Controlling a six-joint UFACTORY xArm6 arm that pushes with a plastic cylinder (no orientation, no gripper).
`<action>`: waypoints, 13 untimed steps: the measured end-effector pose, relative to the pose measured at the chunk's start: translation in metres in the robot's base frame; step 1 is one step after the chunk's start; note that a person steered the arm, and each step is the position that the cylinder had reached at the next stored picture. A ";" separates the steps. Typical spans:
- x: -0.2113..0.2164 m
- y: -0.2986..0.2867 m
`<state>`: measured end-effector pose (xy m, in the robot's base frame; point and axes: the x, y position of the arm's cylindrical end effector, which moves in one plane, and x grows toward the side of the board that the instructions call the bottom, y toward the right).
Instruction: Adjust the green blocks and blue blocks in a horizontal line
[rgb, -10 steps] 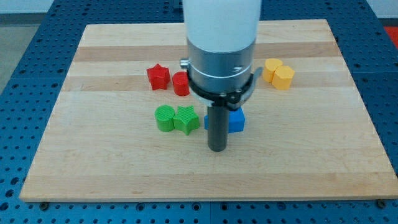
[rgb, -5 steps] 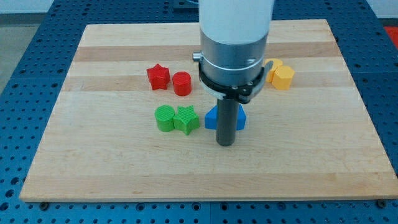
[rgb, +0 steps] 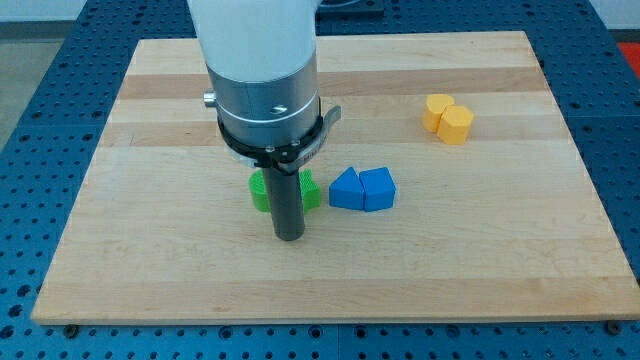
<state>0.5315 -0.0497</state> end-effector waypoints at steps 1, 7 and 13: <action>-0.007 0.000; -0.021 -0.093; -0.055 -0.062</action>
<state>0.4770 -0.1120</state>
